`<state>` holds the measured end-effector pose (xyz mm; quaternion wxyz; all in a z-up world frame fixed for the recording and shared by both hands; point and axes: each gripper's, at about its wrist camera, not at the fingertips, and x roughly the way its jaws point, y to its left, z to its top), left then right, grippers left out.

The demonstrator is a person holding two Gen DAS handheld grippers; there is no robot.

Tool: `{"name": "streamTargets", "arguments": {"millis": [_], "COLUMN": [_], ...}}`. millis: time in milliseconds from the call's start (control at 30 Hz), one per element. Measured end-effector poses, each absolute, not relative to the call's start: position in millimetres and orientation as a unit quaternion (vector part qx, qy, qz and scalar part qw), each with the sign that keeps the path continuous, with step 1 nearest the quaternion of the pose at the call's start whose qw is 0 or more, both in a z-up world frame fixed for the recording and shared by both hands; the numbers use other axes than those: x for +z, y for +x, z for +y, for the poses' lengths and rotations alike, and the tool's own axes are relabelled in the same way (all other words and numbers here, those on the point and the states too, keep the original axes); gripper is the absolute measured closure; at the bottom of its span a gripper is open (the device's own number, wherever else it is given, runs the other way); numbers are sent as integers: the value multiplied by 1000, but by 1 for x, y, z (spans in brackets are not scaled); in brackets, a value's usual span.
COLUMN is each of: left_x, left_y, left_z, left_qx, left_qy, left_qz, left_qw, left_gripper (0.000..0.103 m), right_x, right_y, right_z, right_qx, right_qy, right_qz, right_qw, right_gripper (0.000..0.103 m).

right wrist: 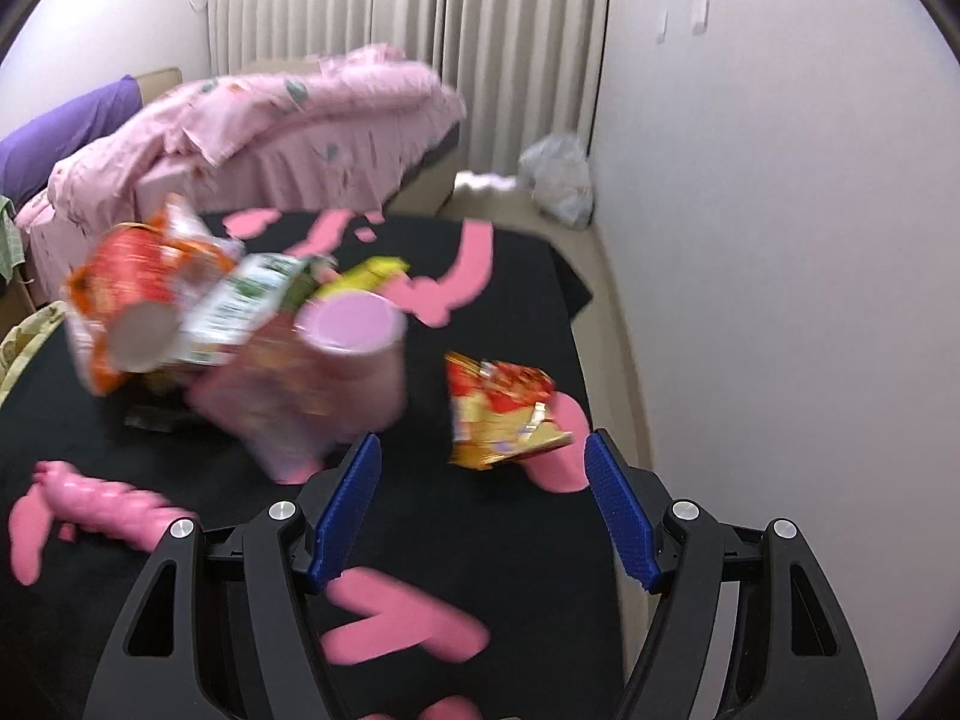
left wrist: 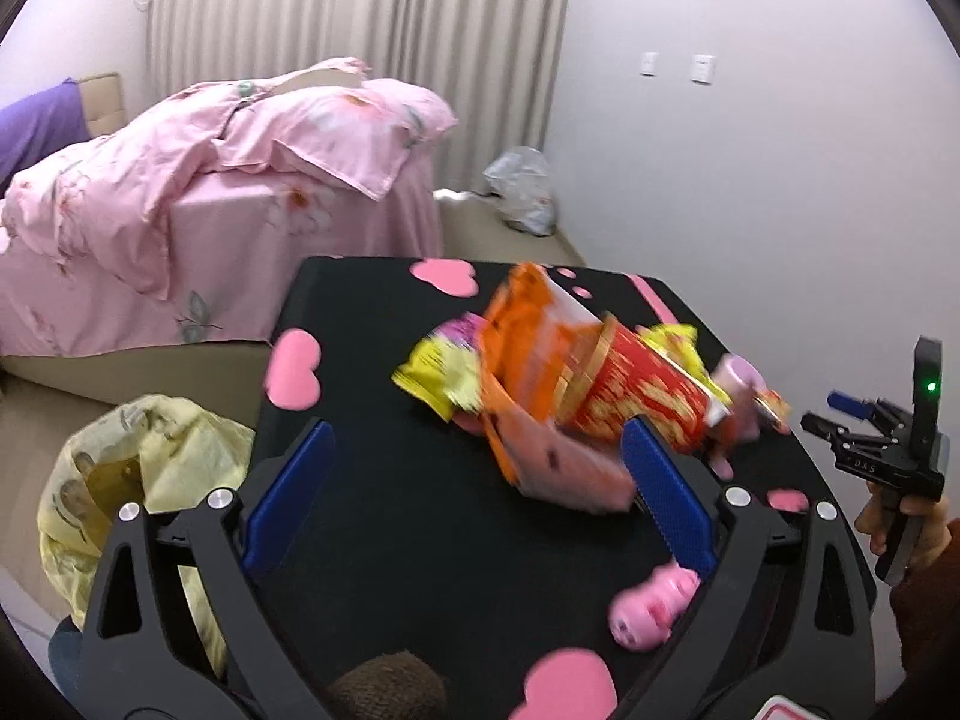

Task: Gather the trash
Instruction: 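Grasp the red-and-gold snack packet on the table with the right gripper, then grasp the red envelope with gold print with the left gripper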

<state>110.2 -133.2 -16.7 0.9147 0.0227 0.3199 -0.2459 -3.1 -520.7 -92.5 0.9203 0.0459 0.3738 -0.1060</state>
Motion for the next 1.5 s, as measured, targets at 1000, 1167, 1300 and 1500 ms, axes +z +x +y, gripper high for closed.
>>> {"name": "streamTargets", "arguments": {"millis": [1000,1167,1300,1500], "left_x": [-39,-27,-13,-30], "left_y": [97,96,81,73], "left_z": [-147,-165,-209,-289], "left_qx": [-279,-335,-395,-466], "left_qy": [-5,-44,5,111], "left_qz": [388,403,371,349], "left_qw": [878,851,841,806], "left_gripper": [16,17,17,35], "right_x": [-105,-97,-100,-98], "right_y": [-58,-78,-82,-97], "right_z": [-490,-472,-474,-483], "right_qx": [-49,-73,-74,-89], "right_qy": [149,128,139,148], "right_qz": [383,356,349,339], "right_qw": [910,923,924,925], "right_gripper": [64,64,64,64]}}
